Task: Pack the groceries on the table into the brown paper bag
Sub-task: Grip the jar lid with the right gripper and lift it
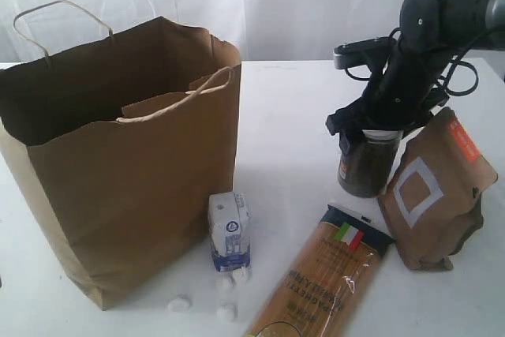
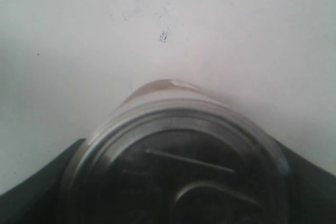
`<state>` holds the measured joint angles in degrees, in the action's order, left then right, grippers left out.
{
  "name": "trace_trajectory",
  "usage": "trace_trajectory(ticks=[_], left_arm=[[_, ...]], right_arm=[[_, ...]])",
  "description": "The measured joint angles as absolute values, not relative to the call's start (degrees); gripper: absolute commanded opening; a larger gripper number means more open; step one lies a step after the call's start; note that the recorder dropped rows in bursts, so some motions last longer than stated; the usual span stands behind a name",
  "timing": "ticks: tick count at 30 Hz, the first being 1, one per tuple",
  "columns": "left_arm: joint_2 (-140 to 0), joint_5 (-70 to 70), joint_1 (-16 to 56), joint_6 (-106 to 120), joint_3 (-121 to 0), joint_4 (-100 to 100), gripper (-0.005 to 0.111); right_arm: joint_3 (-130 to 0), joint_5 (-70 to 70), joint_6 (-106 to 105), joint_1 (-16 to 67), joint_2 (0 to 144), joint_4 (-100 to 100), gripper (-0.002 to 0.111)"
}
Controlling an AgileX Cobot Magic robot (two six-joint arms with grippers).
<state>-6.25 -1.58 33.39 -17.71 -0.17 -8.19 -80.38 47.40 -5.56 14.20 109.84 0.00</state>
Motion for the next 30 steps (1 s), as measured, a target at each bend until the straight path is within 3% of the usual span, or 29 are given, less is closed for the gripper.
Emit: trace_trajectory(ticks=[5,9,30], left_arm=[[-6.25,-1.58,33.39,-17.71,-0.17,-8.19,0.000],[-6.25,-1.58,33.39,-17.71,-0.17,-8.19,0.000],[-6.25,-1.58,33.39,-17.71,-0.17,-8.19,0.000]], right_arm=[[-80.38,47.40,-5.56,14.20,109.84,0.00,0.027],[-80.38,47.40,-5.56,14.20,109.84,0.00,0.014],[-80.38,45.99,-5.56,16.69,98.58,0.42,0.011]])
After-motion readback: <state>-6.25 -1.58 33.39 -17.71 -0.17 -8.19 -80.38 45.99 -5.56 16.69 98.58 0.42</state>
